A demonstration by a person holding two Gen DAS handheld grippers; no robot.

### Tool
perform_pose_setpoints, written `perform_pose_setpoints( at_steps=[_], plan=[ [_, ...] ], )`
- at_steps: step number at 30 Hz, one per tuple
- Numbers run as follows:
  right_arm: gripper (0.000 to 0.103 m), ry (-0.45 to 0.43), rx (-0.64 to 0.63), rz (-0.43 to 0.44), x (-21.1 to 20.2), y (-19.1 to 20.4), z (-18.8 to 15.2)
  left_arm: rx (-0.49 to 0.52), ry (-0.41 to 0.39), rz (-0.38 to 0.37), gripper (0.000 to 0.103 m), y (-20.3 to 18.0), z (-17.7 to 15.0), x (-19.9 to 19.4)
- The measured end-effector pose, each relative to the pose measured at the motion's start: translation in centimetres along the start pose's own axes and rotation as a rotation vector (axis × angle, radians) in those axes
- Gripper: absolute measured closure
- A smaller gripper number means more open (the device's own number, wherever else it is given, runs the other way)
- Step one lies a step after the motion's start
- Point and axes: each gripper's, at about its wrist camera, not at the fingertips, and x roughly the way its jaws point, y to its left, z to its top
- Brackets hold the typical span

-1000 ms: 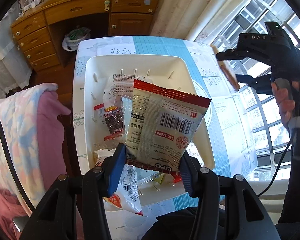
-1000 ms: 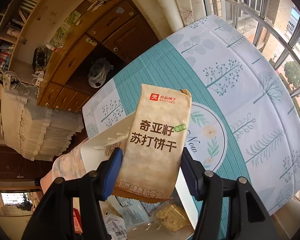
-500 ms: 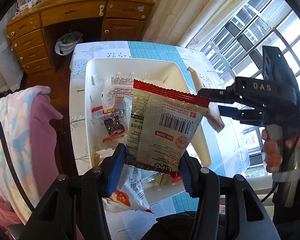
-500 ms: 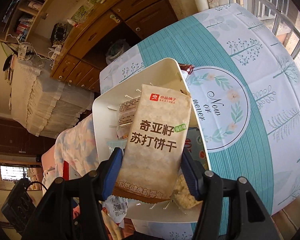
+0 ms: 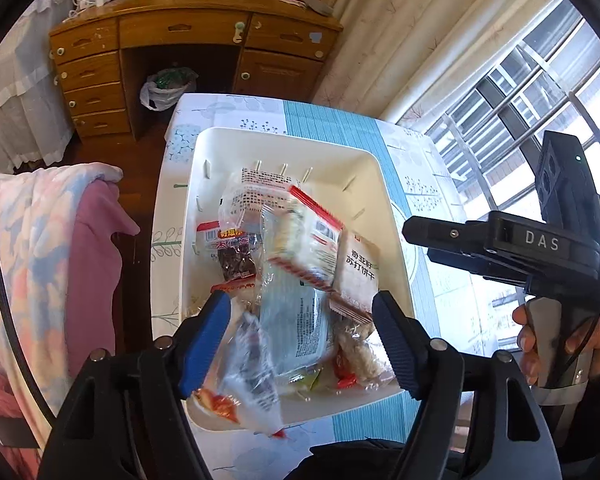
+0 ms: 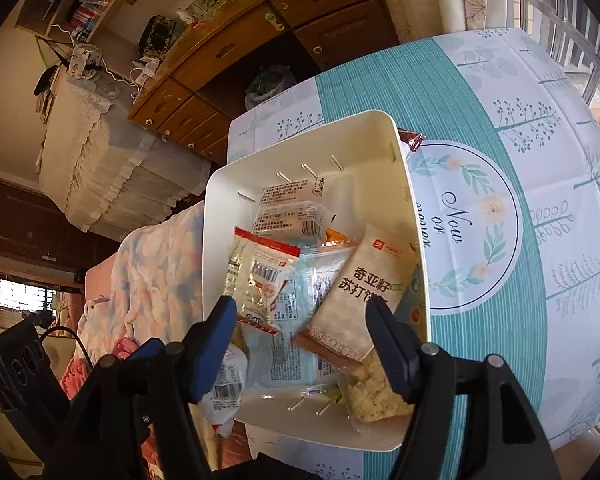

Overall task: Organize snacks
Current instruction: 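Open the left tool to drop the wafer packet while the right tool drops the cracker pack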

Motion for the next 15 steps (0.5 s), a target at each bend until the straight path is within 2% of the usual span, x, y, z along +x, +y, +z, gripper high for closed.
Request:
perform_pose_setpoints(
  at_steps=[6, 15],
  plan=[
    [0.032, 0.005, -0.069, 0.025, -1.4, -1.5, 1.4, -0.078, -0.034, 0.054, 0.029, -1.9, 0.3, -0.2],
    [0.030, -0.004, -0.212, 0.029, -2.9, -4.5, 4.1, -0.213, -0.134, 0.109, 0.021, -5.4, -0.4, -1.2]
  ],
)
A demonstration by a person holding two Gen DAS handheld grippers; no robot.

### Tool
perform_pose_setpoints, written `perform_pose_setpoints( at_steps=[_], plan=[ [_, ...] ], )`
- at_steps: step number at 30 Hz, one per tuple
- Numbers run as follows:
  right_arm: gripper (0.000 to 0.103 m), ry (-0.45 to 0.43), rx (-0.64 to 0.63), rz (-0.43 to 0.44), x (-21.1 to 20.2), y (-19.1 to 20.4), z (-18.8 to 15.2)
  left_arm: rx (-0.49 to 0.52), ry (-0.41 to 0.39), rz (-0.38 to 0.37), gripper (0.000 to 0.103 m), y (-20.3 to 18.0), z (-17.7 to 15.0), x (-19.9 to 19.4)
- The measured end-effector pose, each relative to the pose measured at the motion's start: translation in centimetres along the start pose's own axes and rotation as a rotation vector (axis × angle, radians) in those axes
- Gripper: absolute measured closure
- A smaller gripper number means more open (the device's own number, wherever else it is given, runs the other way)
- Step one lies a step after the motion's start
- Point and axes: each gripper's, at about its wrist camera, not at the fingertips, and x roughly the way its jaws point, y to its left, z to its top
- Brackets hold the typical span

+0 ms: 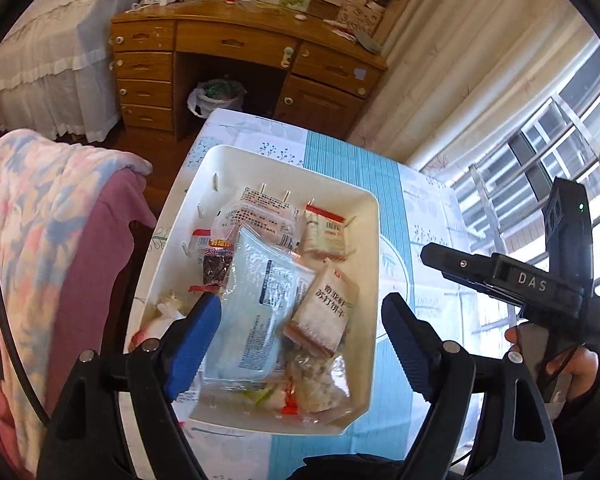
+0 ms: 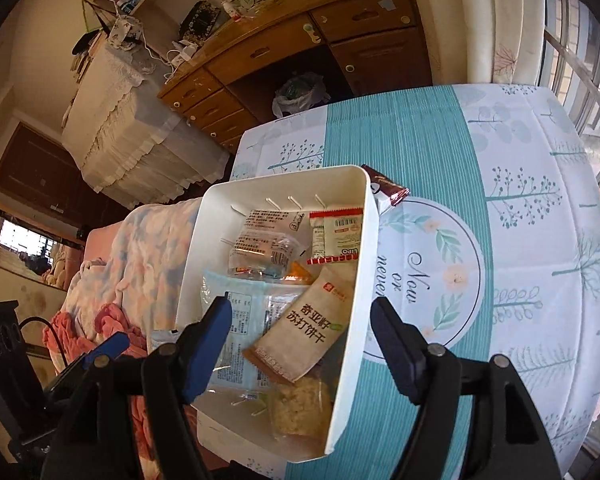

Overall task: Organize snacks
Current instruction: 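Open the left tool to drop the wafer packet while the right tool drops the cracker pack, then move the right tool to the brown chocolate packet on the cloth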

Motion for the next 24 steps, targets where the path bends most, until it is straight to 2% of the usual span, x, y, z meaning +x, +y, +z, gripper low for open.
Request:
perform_pose_setpoints(
  at_steps=[4, 10, 16, 19, 24],
  plan=[
    [0.030, -0.016, -0.038, 0.001, -0.2, -2.0, 0.8, -0.067, -0.025, 0.030, 0.019, -1.2, -0.9, 0.1],
    [0.030, -0.113, -0.109, -0.043, -0.6, -5.1, 1.9, -0.114, -0.014, 0.084, 0.019, -2.8, -2.0, 0.9],
    [0.030, -0.202, -0.154, -0.114, 0.1, -7.9, 3.4, -0.081, 0.014, 0.159, 0.017, -4.5, -2.2, 1.4],
    [0.030, -0.223, -0.228, -0.135, 1.5, -8.7, 3.8, -0.069, 0.031, 0.202, 0.016, -4.7, -2.2, 1.8],
    [0.030, -0.257, -0.423, -0.174, 5.0, -8.8, 3.7, -0.038, 0.080, 0.289, 0.016, -5.0, -2.1, 3.2]
  ],
)
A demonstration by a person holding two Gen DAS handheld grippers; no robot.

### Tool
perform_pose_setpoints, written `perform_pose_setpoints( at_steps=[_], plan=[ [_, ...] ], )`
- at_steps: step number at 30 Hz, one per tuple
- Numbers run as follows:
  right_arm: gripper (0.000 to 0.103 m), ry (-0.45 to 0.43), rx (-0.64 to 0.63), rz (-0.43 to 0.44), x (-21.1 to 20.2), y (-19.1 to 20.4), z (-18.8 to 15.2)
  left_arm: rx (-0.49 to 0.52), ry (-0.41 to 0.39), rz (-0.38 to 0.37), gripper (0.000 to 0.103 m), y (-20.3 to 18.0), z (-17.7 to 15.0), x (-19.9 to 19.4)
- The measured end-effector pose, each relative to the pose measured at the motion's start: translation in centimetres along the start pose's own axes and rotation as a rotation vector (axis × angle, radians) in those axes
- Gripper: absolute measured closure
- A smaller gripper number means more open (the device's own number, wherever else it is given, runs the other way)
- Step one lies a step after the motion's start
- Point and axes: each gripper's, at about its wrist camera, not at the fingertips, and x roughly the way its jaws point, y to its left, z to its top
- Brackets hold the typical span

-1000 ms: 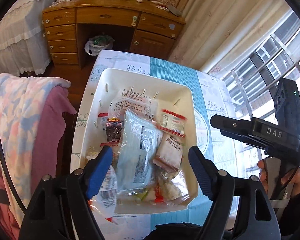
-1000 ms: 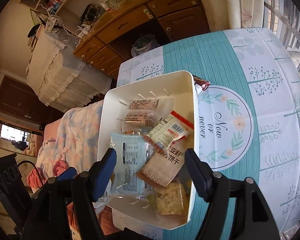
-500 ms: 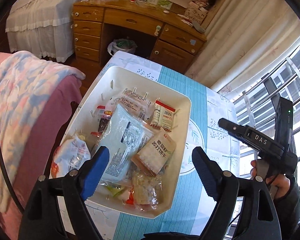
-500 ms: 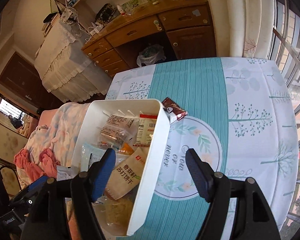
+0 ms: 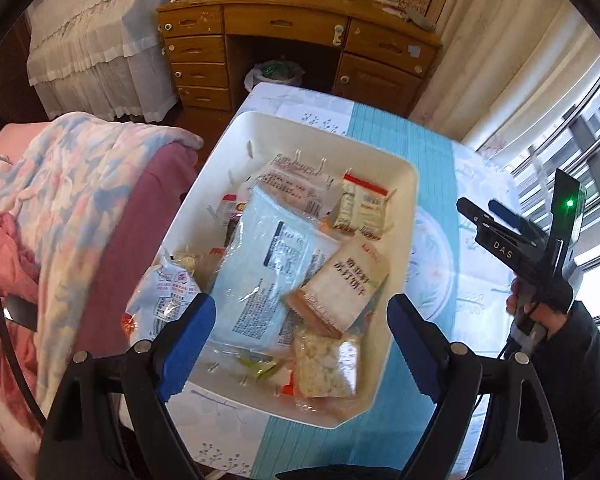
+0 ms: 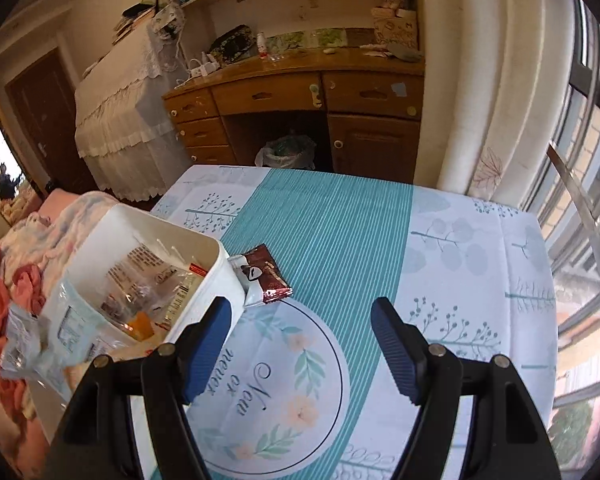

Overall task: Organize snacks
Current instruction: 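Move the right tool to the brown chocolate packet on the cloth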

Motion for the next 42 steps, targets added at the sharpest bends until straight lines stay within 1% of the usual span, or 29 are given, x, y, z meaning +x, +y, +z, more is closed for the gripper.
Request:
perform_pose_setpoints(
  at_steps=[2, 6, 11, 13, 18, 21, 28, 33, 42],
  plan=[
    [0.030, 0.003, -0.071, 0.002, 1.7, 0.5, -0.4, 0.003, 0.030, 0.028, 0.016, -0.1, -0.2, 0.7],
    [0.030, 0.003, -0.185, 0.037, 4.7, 1.5, -1.0, -0.016, 0.081, 0.052, 0.016, 0.2, -0.8, 1.9],
    [0.030, 0.018, -0.229, 0.098, 7.1, 2.1, -1.1, -0.041, 0.129, 0.074, 0.016, 0.5, -1.3, 3.0],
    [0.030, 0.023, -0.245, 0.103, 7.8, 2.3, -1.1, -0.049, 0.139, 0.080, 0.016, 0.5, -1.3, 3.5],
    [0.031, 0.048, -0.248, 0.114, 9.3, 2.2, -1.2, -0.064, 0.159, 0.088, 0.016, 0.4, -1.3, 4.3],
    [0.031, 0.047, -0.265, 0.110, 9.9, 2.3, -1.3, -0.061, 0.166, 0.092, 0.016, 0.4, -1.1, 4.8],
    [0.031, 0.052, -0.287, 0.114, 11.1, 1.7, -0.6, -0.054, 0.193, 0.073, 0.016, -0.1, -1.4, 5.8],
    [0.038, 0.071, -0.314, 0.134, 12.1, 2.0, -0.1, -0.062, 0.193, 0.071, 0.016, 0.1, -1.6, 6.0],
    [0.039, 0.082, -0.197, 0.163, 12.6, 0.9, 1.0, -0.088, 0.185, 0.067, 0.016, 1.0, -1.6, 5.8]
  ],
)
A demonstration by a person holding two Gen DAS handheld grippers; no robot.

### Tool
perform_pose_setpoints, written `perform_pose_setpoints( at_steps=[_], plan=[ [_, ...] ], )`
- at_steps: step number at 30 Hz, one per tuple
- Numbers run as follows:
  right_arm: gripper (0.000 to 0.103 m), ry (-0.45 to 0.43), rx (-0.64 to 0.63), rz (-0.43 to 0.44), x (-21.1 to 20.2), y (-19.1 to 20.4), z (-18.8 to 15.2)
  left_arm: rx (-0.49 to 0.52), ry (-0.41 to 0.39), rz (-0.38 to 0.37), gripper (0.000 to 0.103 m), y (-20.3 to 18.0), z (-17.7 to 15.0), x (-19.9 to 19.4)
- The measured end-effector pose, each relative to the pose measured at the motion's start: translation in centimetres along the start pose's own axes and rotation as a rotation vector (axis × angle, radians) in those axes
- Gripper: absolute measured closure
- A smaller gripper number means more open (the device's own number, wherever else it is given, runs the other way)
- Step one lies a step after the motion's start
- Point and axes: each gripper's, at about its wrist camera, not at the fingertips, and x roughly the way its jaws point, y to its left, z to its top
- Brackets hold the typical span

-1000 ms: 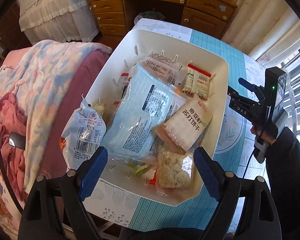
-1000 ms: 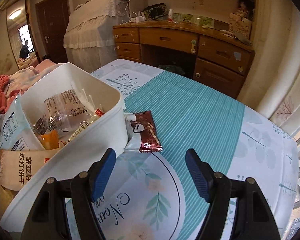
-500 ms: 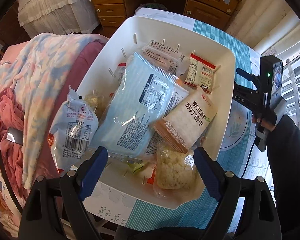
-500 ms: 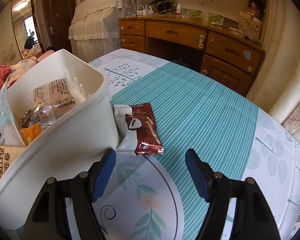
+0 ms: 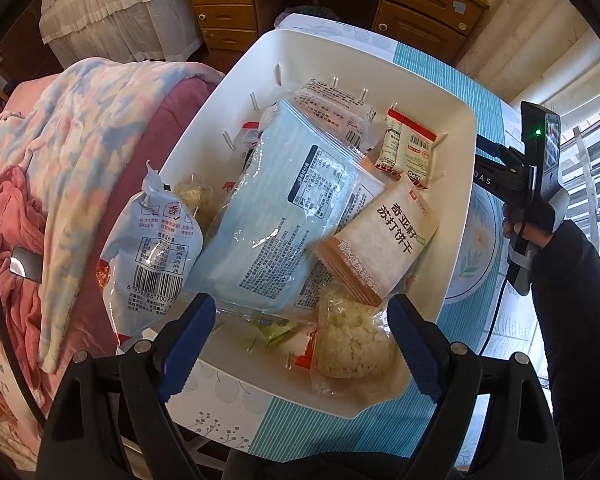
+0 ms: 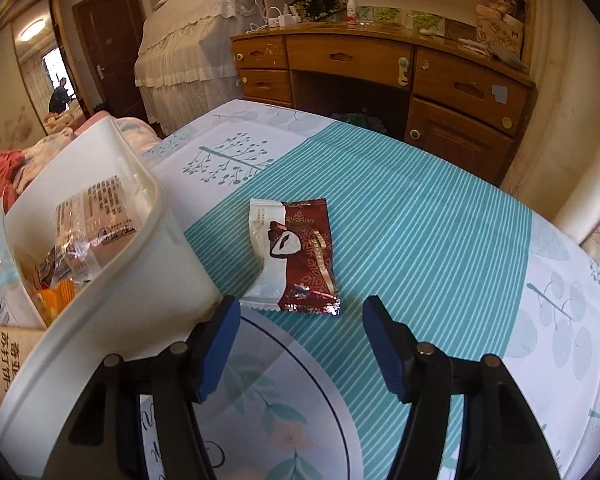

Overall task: Organize snacks
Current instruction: 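Move the right tool to the brown chocolate packet on the cloth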

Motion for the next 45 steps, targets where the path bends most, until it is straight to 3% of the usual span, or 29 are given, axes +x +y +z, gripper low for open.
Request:
perform_pose_setpoints(
  at_steps=[7, 24, 28, 31, 41, 45],
  plan=[
    [0.039, -0.031, 0.066, 0.046, -0.7, -0.8, 0.4, -0.008, 0.003, -0.018, 0.016, 0.0, 0.1, 0.2],
    [0.038, -0.010, 0.042, 0.024, 0.5, -1.5, 1.1, -0.011, 0.030, -0.025, 0.016, -0.5, -0.1, 1.2],
    [0.039, -0.001, 0.087, 0.070, 0.3, -2.3, 1.4, -0.011, 0.032, -0.027, 0.016, -0.4, -0.3, 1.3],
    [0.039, 0.035, 0.106, 0.088, 0.2, -2.4, 1.9, -0.013, 0.027, -0.032, 0.016, -0.5, -0.2, 1.2],
    [0.039, 0.161, 0.179, 0.015, 0.3, -4.1, 4.2, -0.022, 0.020, -0.065, 0.016, -0.5, -0.7, 1.2],
    [0.039, 0.210, 0.245, 0.044, 0.3, -4.5, 5.3, -0.042, 0.009, -0.071, 0.016, 0.1, -0.9, 0.9]
  ],
)
